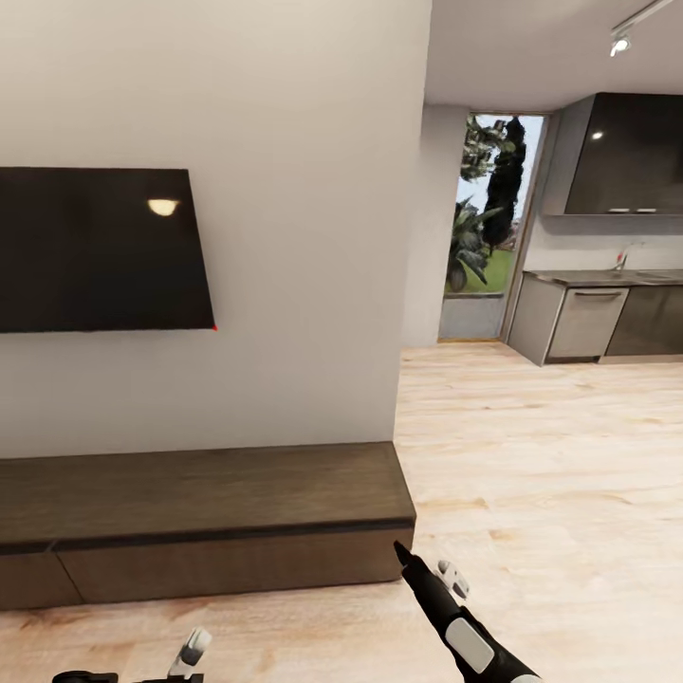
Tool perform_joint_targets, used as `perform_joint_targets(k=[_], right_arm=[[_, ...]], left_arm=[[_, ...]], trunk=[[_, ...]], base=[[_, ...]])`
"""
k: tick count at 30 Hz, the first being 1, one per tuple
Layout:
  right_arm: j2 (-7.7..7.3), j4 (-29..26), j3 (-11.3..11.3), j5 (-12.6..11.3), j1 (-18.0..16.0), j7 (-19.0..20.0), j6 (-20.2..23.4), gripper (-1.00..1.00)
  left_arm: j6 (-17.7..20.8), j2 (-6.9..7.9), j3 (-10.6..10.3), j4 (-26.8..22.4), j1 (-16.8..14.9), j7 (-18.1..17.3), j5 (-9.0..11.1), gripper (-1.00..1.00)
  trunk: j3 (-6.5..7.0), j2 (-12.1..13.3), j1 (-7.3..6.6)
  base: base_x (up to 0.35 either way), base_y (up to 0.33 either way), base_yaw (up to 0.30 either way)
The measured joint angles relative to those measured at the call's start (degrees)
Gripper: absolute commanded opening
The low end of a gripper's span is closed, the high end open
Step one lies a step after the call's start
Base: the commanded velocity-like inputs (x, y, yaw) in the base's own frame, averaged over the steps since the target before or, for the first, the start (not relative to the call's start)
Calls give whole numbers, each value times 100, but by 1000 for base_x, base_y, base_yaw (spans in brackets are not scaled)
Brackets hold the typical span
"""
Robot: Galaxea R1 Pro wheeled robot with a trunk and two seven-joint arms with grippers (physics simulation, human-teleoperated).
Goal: Place each of the two pumpkins and all three candles from the living room inside a cabinet in the living room (use any cabinet), then make sure every cabinet is closed, and position the cauldron so it is next to a table in the living room.
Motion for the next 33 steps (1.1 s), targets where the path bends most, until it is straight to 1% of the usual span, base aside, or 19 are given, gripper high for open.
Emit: perform_joint_targets(k=[5,10,16,24,33], right_arm=[[3,1,2,0,0,5,-45,100],[3,1,7,4,0,6,-234,100],[3,18,15,5,0,1,-276,100],[3,9,15,5,0,5,-284,100],[3,12,15,5,0,6,-284,100]], left_arm=[[-4,-38,-8,0,0,0,-17,100],[-5,-61,-9,0,0,1,-13,100],[-5,-72,-9,1,0,1,-11,100],[-5,-73,-9,2,0,1,-12,100],[-3,-80,-19,2,0,9,1,100]], trunk=[[0,0,-1],[0,0,-1],[0,0,2],[0,0,1],[0,0,1]], base=[[272,146,0],[258,91,0],[35,7,0],[195,35,0],[91,148,0]])
